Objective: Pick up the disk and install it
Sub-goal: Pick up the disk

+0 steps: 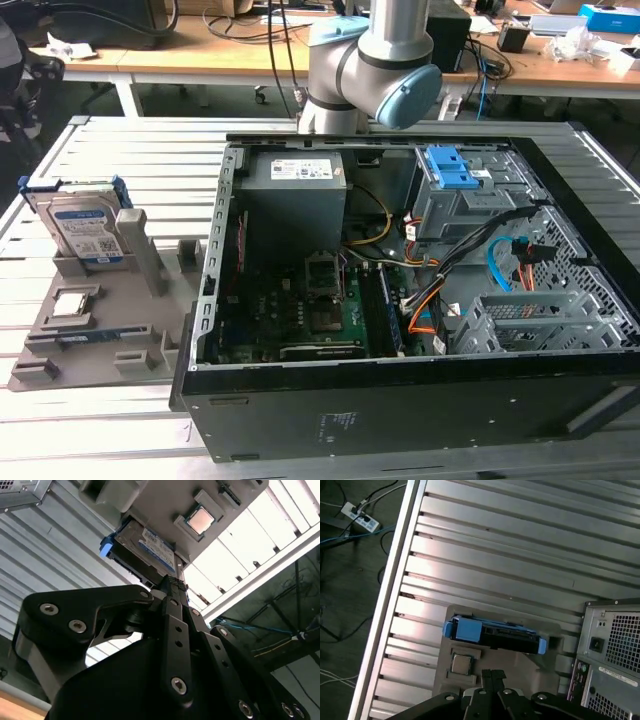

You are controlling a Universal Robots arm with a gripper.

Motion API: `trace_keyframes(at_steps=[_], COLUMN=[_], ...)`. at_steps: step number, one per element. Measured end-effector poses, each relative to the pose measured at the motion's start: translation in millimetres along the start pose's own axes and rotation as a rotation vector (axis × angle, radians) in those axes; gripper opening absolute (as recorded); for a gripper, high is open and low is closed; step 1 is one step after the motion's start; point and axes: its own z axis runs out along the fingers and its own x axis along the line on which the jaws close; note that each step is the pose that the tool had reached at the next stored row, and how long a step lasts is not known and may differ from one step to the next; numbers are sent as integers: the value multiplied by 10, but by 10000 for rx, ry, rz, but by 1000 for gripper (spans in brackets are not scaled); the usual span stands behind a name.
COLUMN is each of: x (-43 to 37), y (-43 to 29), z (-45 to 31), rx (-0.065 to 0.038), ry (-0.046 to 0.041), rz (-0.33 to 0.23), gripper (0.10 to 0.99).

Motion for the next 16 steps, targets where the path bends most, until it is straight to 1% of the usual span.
trace_keyframes(at_steps=[1, 4, 5, 7, 9, 16], x=[0, 0, 0, 0, 0, 0], y=[0, 0, 0, 0, 0, 0], z=[0, 0, 0, 0, 0, 0], rx=[0, -7, -7, -10, -16, -31], ry=[10, 48, 57, 69, 85, 123], rz=[-233, -1210, -1420, -1730, -2157, -3197], gripper=[106, 106, 106, 106, 106, 106])
